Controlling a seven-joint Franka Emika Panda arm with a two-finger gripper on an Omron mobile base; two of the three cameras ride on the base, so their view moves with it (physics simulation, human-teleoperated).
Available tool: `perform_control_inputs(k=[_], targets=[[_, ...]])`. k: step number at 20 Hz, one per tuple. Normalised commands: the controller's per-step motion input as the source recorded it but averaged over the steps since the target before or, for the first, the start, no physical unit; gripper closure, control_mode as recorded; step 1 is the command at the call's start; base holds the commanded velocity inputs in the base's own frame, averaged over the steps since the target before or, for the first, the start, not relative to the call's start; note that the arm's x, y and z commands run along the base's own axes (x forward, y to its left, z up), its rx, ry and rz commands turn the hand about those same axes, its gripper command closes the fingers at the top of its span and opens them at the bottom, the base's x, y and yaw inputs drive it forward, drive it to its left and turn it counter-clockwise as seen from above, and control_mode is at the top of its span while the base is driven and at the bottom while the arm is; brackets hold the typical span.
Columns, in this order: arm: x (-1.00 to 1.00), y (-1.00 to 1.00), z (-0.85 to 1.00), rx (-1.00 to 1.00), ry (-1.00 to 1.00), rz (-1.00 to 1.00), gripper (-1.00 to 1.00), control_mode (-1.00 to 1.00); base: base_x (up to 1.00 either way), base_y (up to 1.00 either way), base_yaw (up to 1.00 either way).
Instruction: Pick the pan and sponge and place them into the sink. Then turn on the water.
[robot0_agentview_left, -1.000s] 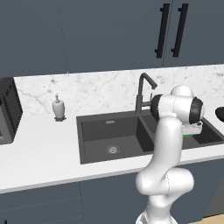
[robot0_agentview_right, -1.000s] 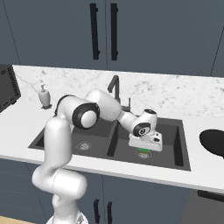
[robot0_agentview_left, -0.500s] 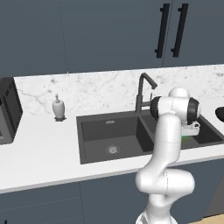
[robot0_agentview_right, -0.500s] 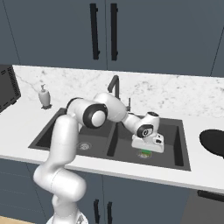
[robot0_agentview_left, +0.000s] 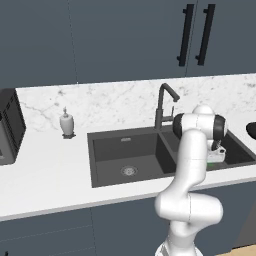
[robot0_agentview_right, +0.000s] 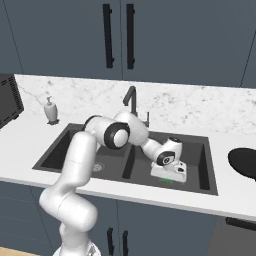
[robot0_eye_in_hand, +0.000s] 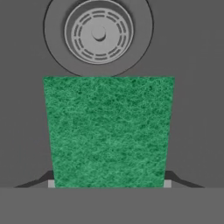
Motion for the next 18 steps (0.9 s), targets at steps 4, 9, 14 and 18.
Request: perform_control_inputs(k=[4,9,14,18], targets=[[0.02,0.00,-0.39,0.00,0.00,0.00,1.00,-1.00,0.00,0.00,0.00],[0.12,0.00,-0.30,0.00,0.00,0.00,1.00,-1.00,0.00,0.00,0.00],[0.12,0.00,-0.28,0.00,0.00,0.00,1.00,-1.00,0.00,0.00,0.00],[0.11,0.00,-0.28,0.00,0.00,0.00,1.00,-1.00,0.00,0.00,0.00]])
